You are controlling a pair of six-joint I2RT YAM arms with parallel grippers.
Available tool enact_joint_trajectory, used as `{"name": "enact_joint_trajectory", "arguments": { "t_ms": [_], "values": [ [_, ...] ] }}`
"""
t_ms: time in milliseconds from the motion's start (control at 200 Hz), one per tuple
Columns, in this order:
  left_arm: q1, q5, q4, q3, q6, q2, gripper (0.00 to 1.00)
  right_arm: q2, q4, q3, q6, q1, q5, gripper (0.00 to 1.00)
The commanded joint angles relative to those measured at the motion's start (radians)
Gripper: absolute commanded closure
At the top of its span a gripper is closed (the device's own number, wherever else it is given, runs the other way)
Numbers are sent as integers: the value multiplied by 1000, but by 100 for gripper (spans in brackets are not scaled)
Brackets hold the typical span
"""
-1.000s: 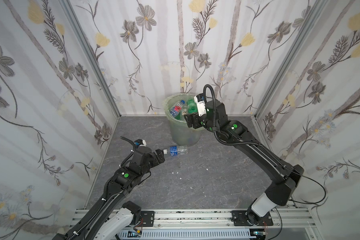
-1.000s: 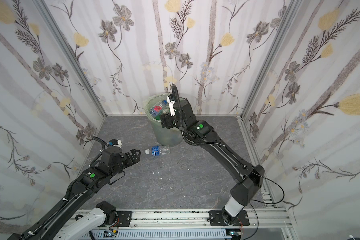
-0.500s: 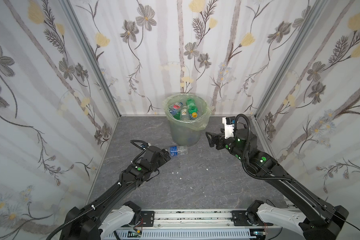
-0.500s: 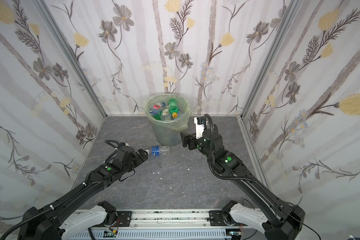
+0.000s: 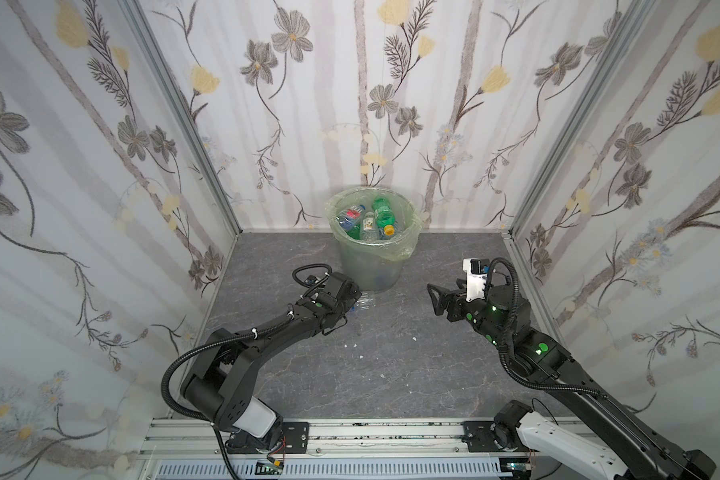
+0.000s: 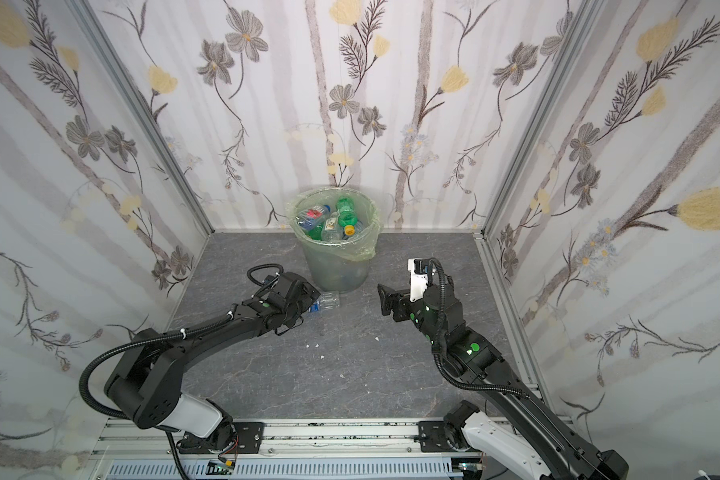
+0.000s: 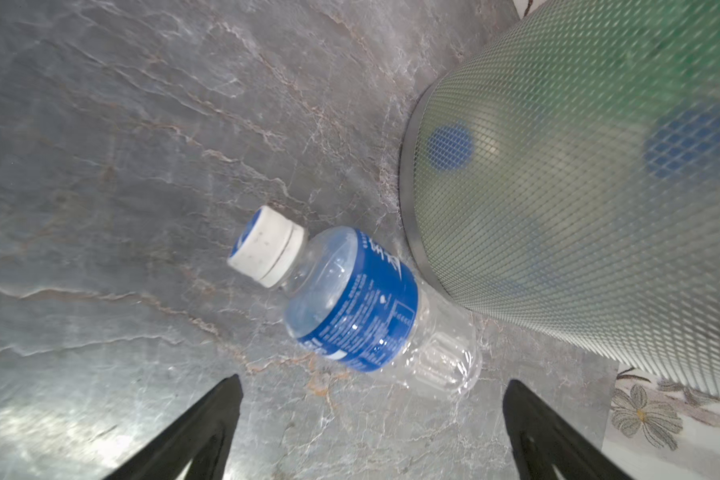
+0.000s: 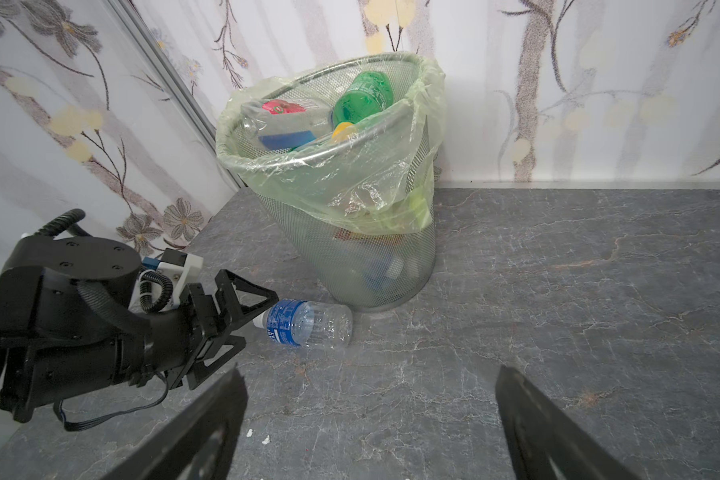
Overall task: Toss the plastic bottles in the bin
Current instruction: 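Reach the left gripper to the blue-labelled water bottle while the right withdraws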
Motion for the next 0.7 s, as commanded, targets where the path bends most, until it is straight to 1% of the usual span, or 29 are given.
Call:
{"name": "enact_joint_trajectory", "arguments": {
  "t_ms": [0, 125, 210, 370, 550, 694],
  "values": [
    [3, 4, 23, 36, -30, 64, 0, -15, 26, -11, 18, -1, 16, 6],
    [4, 47, 29, 64, -27, 136, 1, -29, 22, -21, 22, -5, 19, 6],
    [0, 32, 33, 63, -31, 155, 3, -28, 15, -25, 22, -6, 16, 6],
    [-1, 41, 42, 57, -10, 186, 7, -28, 13, -27, 22, -7, 13, 6],
    [-1, 48, 52, 1, 29, 169, 16, -28, 11, -25, 22, -10, 14, 6],
    [0, 36, 57, -64, 55, 131, 18, -21, 11, -24, 21, -9, 11, 6]
  ]
}}
